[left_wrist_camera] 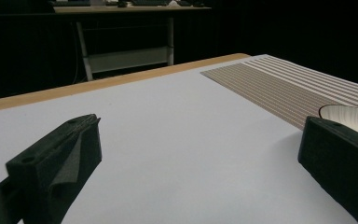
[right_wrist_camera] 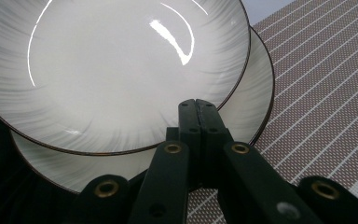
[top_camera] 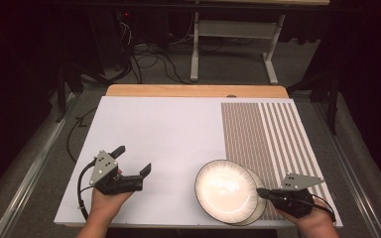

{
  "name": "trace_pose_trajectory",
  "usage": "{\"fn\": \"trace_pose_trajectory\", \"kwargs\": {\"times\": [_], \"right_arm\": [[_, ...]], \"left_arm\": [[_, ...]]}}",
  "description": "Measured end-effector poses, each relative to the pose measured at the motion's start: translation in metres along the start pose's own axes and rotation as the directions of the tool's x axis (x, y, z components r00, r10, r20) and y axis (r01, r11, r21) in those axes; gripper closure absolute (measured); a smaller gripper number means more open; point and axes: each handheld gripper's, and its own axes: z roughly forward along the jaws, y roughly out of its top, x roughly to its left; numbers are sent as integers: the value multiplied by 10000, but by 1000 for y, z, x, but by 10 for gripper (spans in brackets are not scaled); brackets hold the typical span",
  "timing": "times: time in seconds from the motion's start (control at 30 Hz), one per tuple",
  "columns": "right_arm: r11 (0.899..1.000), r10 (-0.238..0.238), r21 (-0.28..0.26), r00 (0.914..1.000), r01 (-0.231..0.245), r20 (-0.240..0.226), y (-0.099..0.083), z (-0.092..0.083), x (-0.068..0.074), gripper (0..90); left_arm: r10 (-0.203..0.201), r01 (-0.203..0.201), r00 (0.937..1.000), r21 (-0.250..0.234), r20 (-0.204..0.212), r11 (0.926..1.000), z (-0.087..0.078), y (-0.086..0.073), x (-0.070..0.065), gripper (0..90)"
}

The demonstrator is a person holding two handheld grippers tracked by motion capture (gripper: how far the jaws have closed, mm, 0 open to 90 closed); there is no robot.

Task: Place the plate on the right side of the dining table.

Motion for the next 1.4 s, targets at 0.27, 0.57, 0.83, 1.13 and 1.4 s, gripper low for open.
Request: {"fn": "trace_pose_trajectory", "kwargs": {"times": [0.27, 0.57, 0.83, 1.13, 1.4], "right_arm": [[10000, 12, -2, 10000, -12, -26, 0, 1, 0, 900], [9990, -370, 241, 9991, 375, -213, 6, 13, 10, 900], [9977, -561, 347, 9977, 574, -371, 10, 20, 17, 900], [9973, -636, 333, 9972, 649, -386, 12, 22, 20, 900], [9971, -670, 335, 9969, 684, -422, 13, 23, 20, 900]], "left_arm": [[-19, 19, 10000, -20, 1, 10000, -1, 0, 1, 2], [-77, 77, 9998, 1, 178, 10000, -1, 1, -2, 2], [-293, 276, 9939, 176, 1064, 9995, 7, 5, -22, 2], [-661, 283, 9612, 1425, 2680, 9894, 33, 3, -70, 7], [-1277, 226, 9299, 2930, 3449, 9558, 56, -6, -97, 36]]}}
